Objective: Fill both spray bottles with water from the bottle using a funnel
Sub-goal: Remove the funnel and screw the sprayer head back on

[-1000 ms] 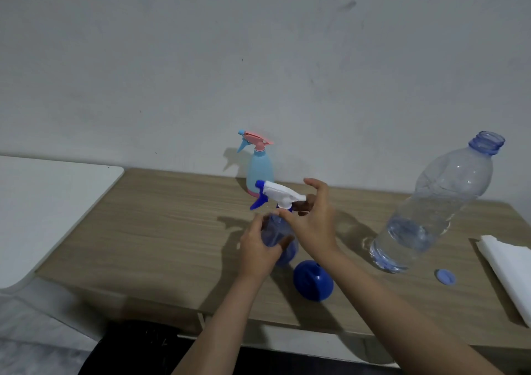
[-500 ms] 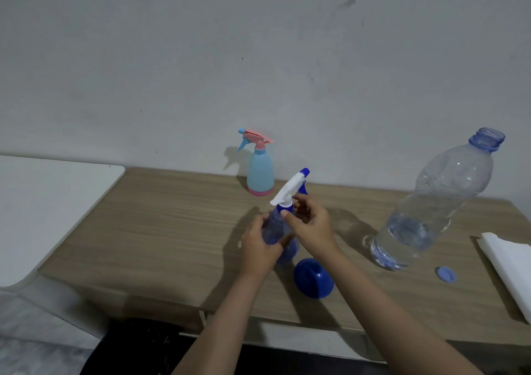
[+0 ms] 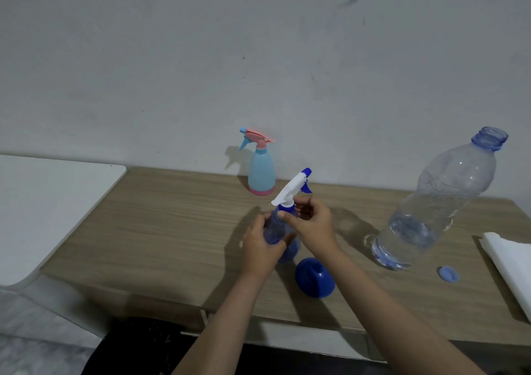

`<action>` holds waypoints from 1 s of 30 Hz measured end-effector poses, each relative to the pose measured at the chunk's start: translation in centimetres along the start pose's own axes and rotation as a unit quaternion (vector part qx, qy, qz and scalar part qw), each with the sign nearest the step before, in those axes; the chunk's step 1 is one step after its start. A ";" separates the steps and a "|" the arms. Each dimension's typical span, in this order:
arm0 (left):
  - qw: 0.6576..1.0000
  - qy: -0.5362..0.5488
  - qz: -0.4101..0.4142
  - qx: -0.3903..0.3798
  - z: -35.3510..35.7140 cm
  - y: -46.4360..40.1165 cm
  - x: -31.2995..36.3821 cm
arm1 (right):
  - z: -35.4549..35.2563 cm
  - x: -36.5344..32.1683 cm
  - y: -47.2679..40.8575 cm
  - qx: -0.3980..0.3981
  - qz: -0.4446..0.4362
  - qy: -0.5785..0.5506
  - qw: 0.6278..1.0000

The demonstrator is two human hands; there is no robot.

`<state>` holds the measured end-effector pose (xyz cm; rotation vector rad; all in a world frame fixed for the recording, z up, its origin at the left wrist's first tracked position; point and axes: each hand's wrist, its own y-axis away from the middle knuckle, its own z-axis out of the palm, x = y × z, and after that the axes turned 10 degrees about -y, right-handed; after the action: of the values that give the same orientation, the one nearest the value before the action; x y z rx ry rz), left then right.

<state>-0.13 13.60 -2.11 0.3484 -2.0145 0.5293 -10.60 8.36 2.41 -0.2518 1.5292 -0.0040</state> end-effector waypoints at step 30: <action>0.999 -0.024 -0.027 0.010 0.2 0.0 -0.4 | 0.4 0.5 -0.2 -0.044 -0.050 0.095 0.993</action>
<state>-0.10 13.53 -2.54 0.4298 -2.0408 0.5126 -10.18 8.10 1.93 -0.4069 1.7068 -0.0404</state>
